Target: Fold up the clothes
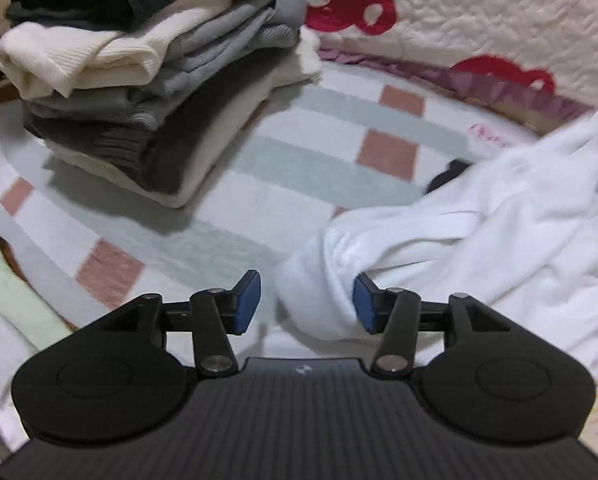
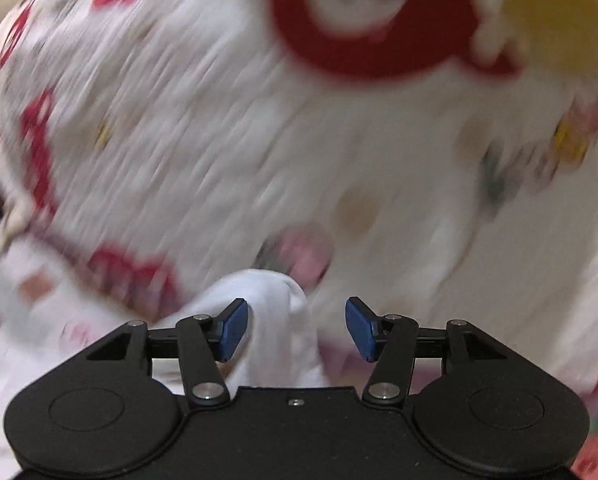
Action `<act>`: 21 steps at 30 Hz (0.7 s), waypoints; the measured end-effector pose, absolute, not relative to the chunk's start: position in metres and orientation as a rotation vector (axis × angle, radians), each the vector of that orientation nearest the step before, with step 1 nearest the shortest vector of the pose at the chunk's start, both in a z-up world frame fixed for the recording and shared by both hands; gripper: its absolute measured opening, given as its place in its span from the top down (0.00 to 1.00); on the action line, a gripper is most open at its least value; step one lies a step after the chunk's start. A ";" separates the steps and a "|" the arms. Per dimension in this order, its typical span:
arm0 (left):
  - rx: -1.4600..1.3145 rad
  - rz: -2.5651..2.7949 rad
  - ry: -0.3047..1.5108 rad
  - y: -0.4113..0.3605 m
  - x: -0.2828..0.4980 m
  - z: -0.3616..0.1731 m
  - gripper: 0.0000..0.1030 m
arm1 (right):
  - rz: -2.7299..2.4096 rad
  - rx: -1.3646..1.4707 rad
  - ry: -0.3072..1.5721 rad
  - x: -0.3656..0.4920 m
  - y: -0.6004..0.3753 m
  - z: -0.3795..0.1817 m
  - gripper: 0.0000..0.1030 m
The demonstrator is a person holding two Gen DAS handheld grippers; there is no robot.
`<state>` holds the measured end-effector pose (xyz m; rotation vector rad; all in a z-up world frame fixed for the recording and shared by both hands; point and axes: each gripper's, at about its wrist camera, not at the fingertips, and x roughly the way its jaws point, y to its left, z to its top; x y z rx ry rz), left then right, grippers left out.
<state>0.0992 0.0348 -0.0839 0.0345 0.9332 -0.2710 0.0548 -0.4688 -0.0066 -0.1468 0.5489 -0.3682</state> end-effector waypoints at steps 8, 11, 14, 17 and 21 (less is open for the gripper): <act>-0.023 -0.412 0.952 0.006 0.102 -0.073 0.45 | -0.386 0.064 0.735 -0.002 -0.466 -0.093 0.41; 0.003 -0.469 0.987 -0.017 0.115 -0.076 0.44 | -0.443 0.148 0.741 -0.026 -0.479 -0.105 0.39; 0.068 -0.489 0.991 -0.042 0.126 -0.083 0.44 | -0.472 0.240 0.749 -0.047 -0.495 -0.119 0.38; 0.171 -0.475 0.969 -0.064 0.132 -0.092 0.44 | -0.503 0.304 0.768 -0.063 -0.511 -0.131 0.38; 0.248 -0.518 0.997 -0.085 0.136 -0.106 0.44 | -0.528 0.342 0.760 -0.071 -0.529 -0.133 0.38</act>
